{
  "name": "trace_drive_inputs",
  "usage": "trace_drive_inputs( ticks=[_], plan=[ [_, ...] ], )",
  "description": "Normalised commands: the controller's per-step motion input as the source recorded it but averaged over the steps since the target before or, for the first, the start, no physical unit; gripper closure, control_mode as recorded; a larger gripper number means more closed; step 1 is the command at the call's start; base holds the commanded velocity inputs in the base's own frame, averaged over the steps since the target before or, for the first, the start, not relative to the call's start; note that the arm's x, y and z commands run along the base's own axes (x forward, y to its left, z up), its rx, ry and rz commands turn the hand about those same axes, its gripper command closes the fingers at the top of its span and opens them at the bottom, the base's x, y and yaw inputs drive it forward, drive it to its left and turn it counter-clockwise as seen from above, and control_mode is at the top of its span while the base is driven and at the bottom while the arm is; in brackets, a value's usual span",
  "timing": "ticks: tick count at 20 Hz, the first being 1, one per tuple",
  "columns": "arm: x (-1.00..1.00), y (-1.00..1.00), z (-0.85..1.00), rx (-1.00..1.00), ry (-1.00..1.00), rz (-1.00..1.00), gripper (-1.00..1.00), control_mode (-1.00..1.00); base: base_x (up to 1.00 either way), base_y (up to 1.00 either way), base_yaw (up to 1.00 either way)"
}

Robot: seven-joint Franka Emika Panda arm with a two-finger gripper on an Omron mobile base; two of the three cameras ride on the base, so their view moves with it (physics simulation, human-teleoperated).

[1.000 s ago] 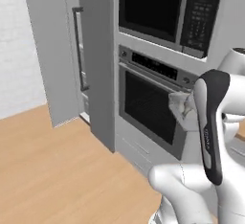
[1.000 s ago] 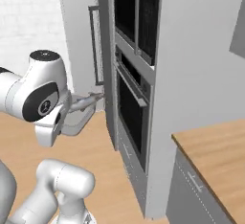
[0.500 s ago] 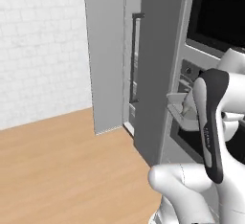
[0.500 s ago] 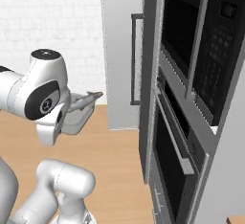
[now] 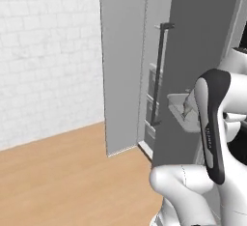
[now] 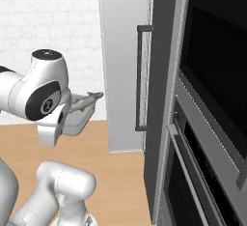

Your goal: Take the meat container that has the fish and place it on the second highest rack of the freezer. Then take the vegetable container that has the squash and cucumber and place it on the highest rack of the freezer.

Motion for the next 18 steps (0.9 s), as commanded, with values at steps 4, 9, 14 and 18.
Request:
trace_drive_inputs(
  ticks=[4, 9, 14, 18],
  plan=[
    [0.0, 0.0, 0.0, 0.0, 0.0, 0.0, 1.0, 1.0, 0.93, 0.31, -0.21],
    [0.0, 0.0, 0.0, 0.0, 0.0, 0.0, 1.0, 1.0, 0.84, 0.44, -0.27],
    [0.0, 0.0, 0.0, 0.0, 0.0, 0.0, 1.0, 1.0, 0.71, 0.5, -0.37],
    [0.0, 0.0, 0.0, 0.0, 0.0, 0.0, 1.0, 1.0, 0.58, 0.4, -0.47]
  ],
)
